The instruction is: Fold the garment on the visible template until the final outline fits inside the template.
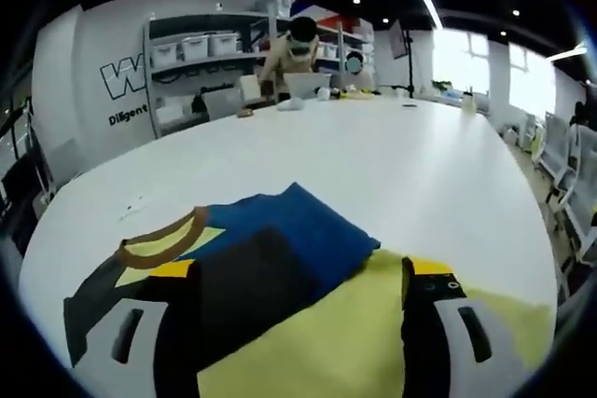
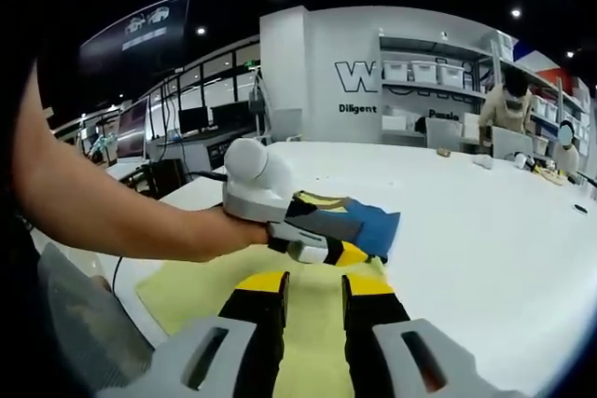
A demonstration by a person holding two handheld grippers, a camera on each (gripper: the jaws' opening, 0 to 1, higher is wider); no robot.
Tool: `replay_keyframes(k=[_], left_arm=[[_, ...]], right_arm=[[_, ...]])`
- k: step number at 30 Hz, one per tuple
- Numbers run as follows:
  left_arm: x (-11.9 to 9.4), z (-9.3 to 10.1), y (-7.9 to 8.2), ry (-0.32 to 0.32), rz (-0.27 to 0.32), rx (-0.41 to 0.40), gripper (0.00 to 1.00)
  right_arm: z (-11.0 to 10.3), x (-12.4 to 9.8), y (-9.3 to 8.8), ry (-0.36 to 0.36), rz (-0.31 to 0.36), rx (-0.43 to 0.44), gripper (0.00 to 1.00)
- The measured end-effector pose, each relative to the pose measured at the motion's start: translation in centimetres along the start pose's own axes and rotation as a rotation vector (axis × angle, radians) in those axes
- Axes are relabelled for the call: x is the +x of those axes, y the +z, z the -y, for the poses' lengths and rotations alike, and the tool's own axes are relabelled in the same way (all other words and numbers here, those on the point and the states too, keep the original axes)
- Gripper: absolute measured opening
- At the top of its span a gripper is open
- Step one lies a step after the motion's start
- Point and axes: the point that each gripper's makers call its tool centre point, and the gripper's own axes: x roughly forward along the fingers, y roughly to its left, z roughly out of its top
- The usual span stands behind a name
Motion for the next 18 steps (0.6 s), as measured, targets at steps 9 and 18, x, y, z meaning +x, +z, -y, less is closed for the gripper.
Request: replay_keyframes(k=[9,18], left_arm=[[-3.6,-2.0,0.2,0.049,0.015,-0.013,0.88],[-8.0,-2.9,-1.3,0.085,0.011,-0.029,0.87]], right_arm=[[-0.2,0.0,0.1,0.010,0.004,-0.005,0.19],[-0.7,0.1,0.2,0.025,0.005,-0.019,0.18]])
